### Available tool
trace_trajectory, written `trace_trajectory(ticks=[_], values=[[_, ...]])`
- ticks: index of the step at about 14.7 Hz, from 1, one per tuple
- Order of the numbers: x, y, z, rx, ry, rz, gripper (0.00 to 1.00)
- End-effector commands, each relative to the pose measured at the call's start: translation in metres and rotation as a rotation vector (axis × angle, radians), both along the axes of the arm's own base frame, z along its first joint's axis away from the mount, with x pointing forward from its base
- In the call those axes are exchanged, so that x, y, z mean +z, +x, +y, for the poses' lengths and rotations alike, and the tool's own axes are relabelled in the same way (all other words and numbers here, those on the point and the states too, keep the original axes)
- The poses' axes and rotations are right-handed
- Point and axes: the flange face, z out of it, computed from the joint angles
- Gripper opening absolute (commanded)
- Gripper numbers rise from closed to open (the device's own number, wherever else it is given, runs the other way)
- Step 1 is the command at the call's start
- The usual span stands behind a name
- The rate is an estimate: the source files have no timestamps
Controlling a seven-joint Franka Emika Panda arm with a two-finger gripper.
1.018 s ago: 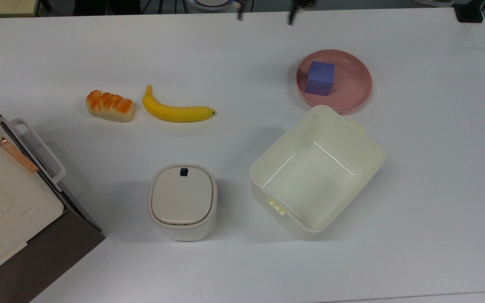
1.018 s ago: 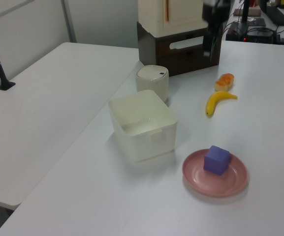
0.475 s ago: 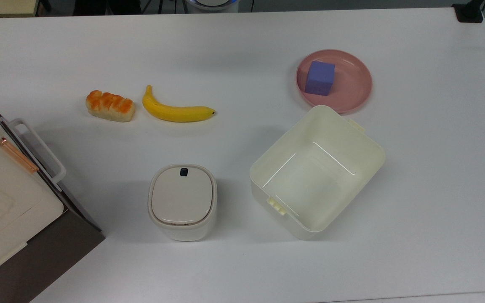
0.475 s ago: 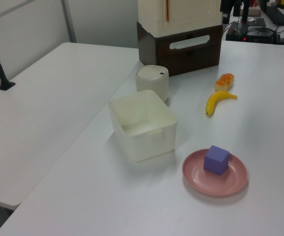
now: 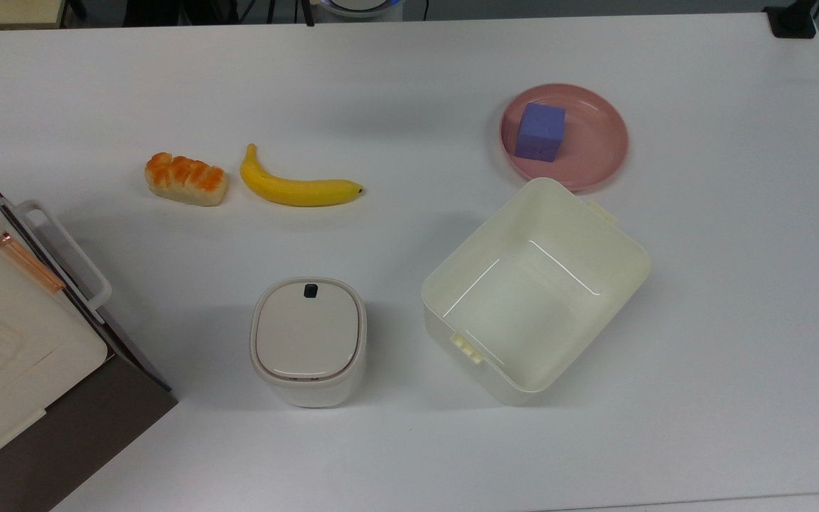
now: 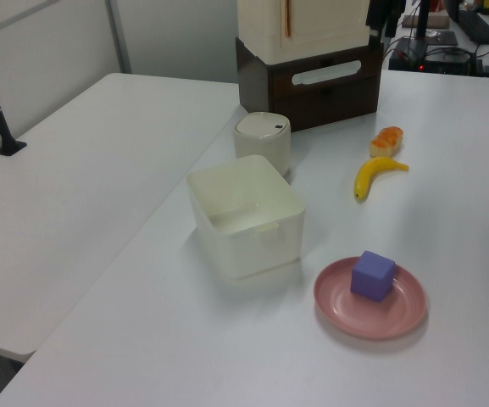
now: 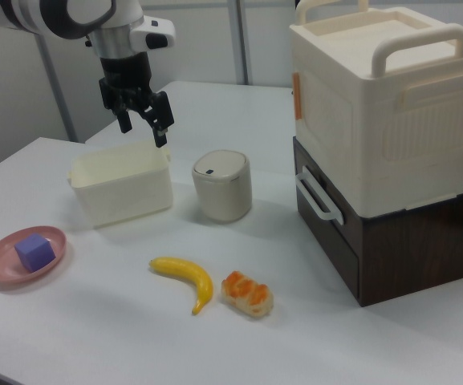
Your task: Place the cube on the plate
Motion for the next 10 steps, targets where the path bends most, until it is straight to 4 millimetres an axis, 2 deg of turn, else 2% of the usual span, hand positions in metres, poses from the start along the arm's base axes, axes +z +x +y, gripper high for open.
trace_trajectory(ticks=[1,2,6,10], values=[[-0.005,0.014,0.001,-0.057,0.014,0.0,1.0],[-0.007,0.017,-0.011,-0.079,0.012,0.003,1.0],[-0.001,0.016,-0.003,-0.049,0.018,-0.007,1.0],[-0.001,0.017,-0.006,-0.048,0.013,-0.013,1.0]])
